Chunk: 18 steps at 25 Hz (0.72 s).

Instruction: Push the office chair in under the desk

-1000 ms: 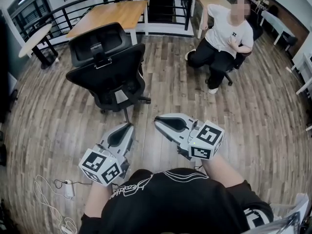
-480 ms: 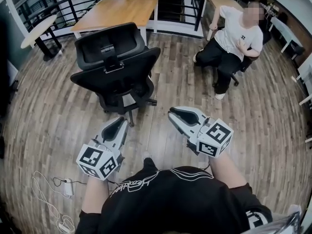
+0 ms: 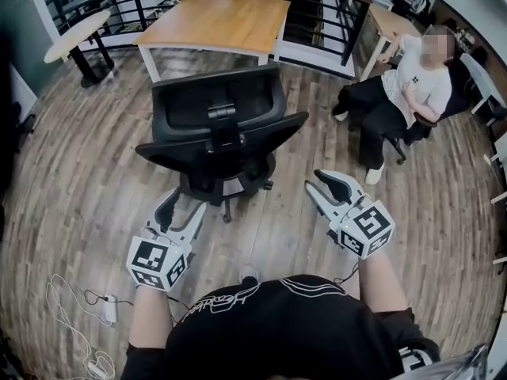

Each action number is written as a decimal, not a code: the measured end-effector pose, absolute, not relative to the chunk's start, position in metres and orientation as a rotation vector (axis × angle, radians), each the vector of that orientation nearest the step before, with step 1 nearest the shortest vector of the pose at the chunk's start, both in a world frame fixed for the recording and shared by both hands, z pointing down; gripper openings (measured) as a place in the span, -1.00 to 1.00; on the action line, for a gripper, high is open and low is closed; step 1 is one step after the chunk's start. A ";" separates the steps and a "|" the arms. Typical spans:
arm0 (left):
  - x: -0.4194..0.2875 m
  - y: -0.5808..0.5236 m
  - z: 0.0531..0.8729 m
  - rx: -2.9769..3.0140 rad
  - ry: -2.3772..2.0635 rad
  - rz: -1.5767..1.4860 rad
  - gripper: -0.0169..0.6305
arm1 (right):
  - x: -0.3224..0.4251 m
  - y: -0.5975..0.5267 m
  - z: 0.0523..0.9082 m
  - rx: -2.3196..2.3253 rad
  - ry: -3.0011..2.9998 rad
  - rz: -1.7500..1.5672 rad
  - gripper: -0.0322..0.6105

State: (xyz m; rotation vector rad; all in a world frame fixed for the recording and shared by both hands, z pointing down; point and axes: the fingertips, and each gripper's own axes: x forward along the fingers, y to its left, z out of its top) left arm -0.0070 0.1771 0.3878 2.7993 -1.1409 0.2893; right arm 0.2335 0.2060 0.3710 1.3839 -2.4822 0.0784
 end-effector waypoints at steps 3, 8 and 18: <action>-0.028 0.149 0.394 2.810 -1.214 0.358 -0.21 | 0.237 0.180 0.379 1.383 -2.364 -0.047 -0.36; -0.048 0.117 0.406 2.856 -1.327 0.565 -0.16 | 0.251 0.150 0.396 1.382 -2.212 -0.151 -0.16; -0.080 0.062 0.427 2.828 -1.512 0.970 -0.09 | 0.279 0.088 0.415 1.361 -2.083 -0.200 -0.11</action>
